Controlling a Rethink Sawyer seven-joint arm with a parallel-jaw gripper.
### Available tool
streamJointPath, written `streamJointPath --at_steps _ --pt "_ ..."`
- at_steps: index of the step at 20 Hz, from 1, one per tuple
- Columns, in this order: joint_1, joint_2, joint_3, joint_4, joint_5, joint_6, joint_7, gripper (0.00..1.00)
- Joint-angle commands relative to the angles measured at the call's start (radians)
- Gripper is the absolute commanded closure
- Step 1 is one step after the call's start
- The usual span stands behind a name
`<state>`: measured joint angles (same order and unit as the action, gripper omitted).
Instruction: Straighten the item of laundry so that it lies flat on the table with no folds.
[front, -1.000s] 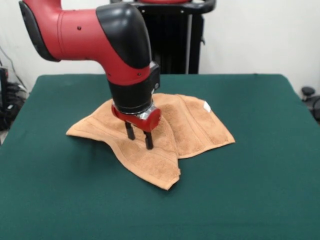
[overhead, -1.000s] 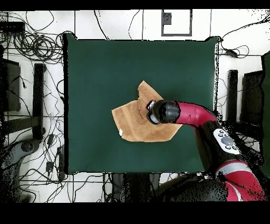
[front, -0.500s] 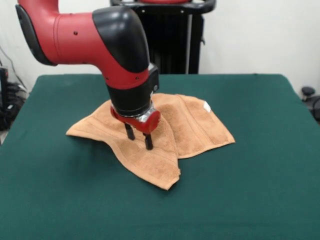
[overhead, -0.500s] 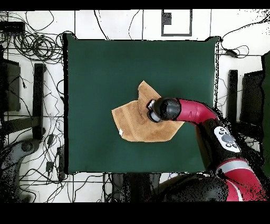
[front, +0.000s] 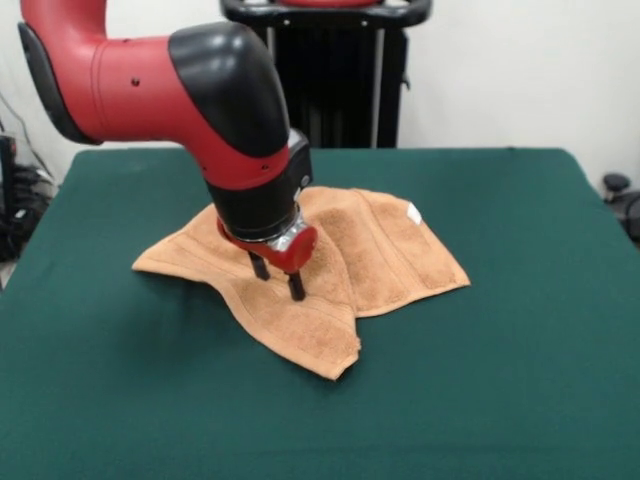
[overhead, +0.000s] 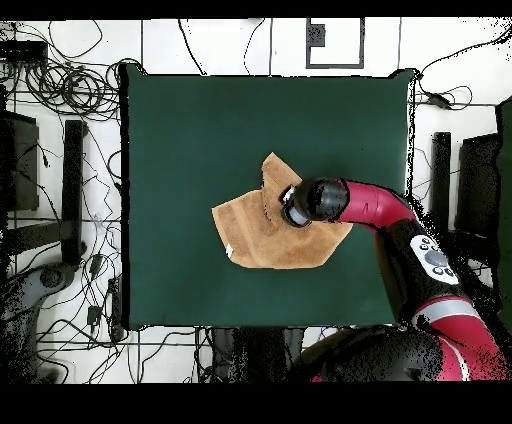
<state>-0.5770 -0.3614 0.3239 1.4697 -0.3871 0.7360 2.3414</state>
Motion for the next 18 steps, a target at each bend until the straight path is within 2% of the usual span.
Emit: streamJointPath --at_steps 1,7,18 --pt "-0.073 0.203 0.005 -0.181 -0.168 -0.099 -0.267 0.00" --pt "-0.104 0.273 0.026 -0.227 -0.246 -0.165 -0.273 0.00" --pt "-0.159 0.246 0.077 -0.217 -0.277 -0.103 -0.294 0.00"
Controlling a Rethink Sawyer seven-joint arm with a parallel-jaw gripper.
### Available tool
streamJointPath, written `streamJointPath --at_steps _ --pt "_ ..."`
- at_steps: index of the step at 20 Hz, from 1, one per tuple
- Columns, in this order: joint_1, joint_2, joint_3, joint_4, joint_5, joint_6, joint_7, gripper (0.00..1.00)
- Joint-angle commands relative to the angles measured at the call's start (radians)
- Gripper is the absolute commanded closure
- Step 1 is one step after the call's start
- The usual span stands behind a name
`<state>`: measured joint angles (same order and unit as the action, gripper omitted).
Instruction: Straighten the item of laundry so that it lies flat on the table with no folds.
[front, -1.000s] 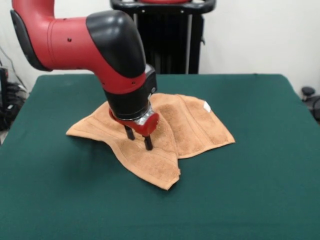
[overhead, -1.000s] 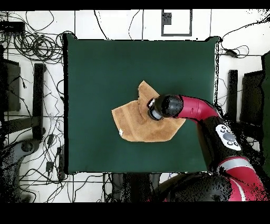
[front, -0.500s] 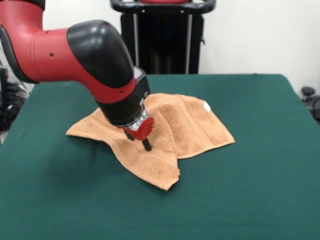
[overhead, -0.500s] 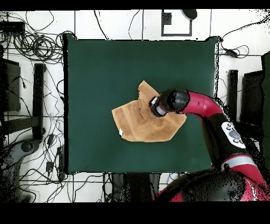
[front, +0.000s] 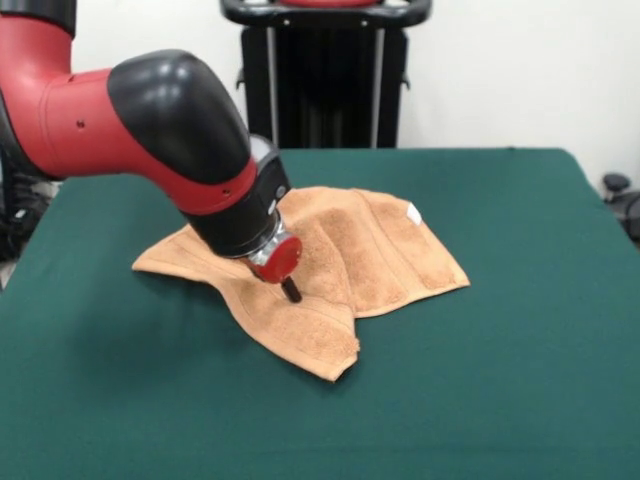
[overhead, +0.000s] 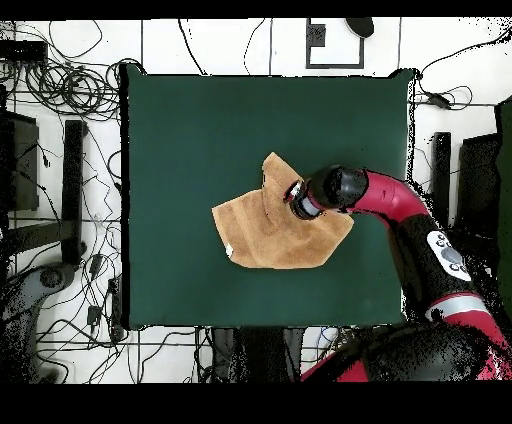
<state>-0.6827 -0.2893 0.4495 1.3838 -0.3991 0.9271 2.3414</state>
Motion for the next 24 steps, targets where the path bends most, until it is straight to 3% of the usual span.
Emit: streamJointPath --at_steps 1,24 --pt "-0.055 0.169 -0.045 -0.130 -0.265 -0.287 -0.292 0.00" --pt "-0.103 0.127 0.035 -0.222 -0.285 -0.066 -0.407 0.00"
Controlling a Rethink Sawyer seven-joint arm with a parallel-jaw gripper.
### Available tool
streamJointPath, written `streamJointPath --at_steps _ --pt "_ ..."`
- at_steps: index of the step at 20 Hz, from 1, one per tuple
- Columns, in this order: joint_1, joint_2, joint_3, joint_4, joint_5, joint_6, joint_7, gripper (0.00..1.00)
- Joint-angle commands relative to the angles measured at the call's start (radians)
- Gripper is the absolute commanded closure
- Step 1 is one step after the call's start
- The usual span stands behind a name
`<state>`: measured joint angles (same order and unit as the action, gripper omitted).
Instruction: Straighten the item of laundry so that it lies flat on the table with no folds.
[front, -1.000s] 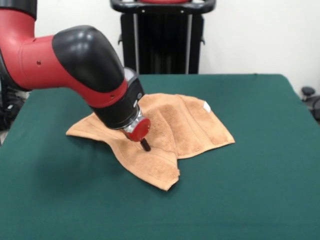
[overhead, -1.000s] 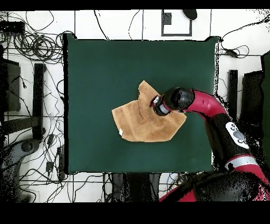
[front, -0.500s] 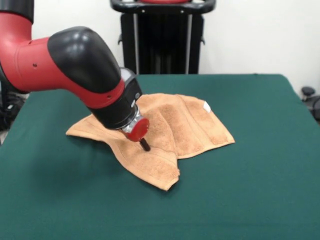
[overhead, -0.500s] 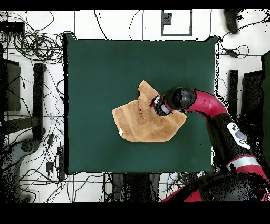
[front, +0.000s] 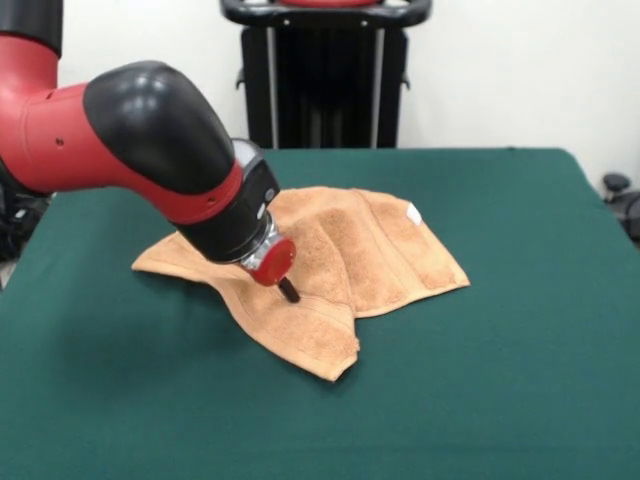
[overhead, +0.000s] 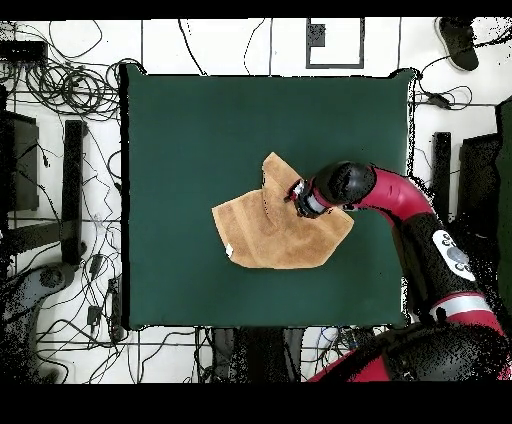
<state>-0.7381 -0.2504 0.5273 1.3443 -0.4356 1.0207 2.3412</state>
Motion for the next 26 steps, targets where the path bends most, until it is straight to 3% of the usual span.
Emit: streamJointPath --at_steps 1,17,26 --pt "-0.049 0.088 -0.041 -0.188 -0.252 -0.152 -0.411 0.00" --pt "-0.113 0.114 0.063 -0.368 -0.324 0.035 -0.634 0.00" --pt "-0.103 0.114 0.080 -0.467 -0.331 0.147 -0.674 0.00"
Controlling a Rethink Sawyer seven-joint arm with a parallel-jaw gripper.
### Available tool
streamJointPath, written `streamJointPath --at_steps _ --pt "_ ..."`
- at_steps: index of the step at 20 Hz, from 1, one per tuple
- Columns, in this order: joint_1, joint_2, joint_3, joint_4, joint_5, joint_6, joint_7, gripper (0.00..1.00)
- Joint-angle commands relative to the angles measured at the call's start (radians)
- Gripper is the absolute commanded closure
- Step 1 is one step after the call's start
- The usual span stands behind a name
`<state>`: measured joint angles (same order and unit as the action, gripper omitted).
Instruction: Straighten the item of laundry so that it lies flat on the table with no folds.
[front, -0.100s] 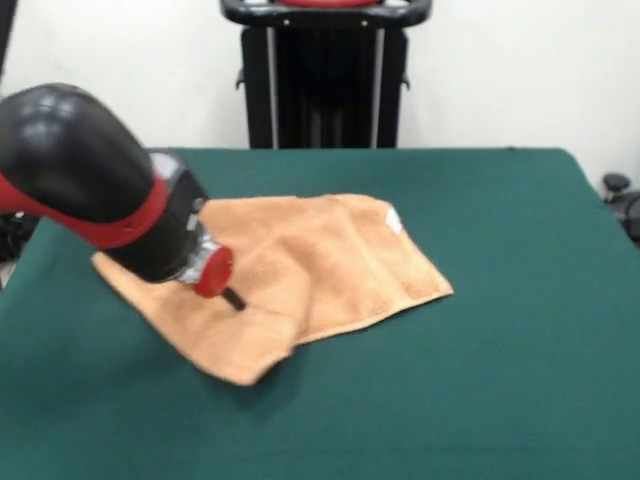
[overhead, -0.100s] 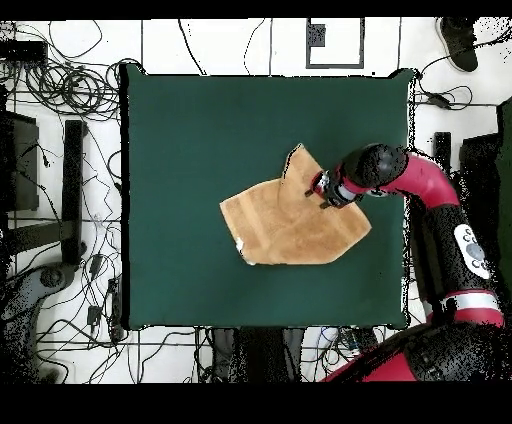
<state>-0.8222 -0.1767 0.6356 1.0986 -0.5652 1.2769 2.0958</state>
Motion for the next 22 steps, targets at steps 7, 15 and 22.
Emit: streamJointPath --at_steps 7,15,22 --pt "0.002 0.009 -0.048 -0.205 -0.191 -0.093 -0.394 0.00" --pt "0.055 -0.105 -0.134 0.146 -0.197 -0.354 -0.049 0.00" --pt "0.123 -0.057 -0.199 0.224 -0.233 -0.592 0.078 0.00"
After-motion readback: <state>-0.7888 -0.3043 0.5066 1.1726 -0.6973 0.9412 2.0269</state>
